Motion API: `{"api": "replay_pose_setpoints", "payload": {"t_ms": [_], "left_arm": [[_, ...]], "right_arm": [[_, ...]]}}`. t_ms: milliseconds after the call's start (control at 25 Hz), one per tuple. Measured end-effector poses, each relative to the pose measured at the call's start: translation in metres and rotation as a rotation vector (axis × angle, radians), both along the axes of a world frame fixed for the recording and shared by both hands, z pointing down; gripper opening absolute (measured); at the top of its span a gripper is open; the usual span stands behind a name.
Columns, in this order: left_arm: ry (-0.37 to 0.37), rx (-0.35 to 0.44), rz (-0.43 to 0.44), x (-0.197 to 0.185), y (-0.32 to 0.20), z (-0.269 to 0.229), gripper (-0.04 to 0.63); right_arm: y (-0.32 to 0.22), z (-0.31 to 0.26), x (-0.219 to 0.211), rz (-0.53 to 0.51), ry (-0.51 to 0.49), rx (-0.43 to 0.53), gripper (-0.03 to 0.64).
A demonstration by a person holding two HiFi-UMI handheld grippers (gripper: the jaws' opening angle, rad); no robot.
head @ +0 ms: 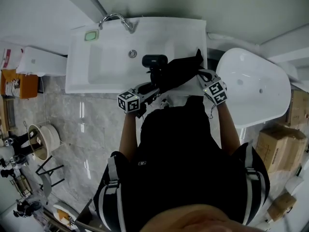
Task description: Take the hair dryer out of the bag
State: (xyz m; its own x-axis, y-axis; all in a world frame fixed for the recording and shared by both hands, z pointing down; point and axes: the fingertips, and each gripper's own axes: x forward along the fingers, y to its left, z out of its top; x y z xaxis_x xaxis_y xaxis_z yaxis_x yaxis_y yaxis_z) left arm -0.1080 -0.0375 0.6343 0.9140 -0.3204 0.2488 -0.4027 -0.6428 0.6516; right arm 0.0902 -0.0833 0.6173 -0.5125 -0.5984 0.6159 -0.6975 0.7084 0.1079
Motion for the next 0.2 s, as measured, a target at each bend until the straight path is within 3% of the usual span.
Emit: {"api": "replay_pose_setpoints", "payload": {"t_ms": [200], "left_arm": [[-0.011, -0.004, 0.032, -0.020, 0.007, 0.002, 0.193]], "right_arm": [[-0.001, -0.006, -0.010, 0.041, -0.001, 0.024, 0.067]]}}
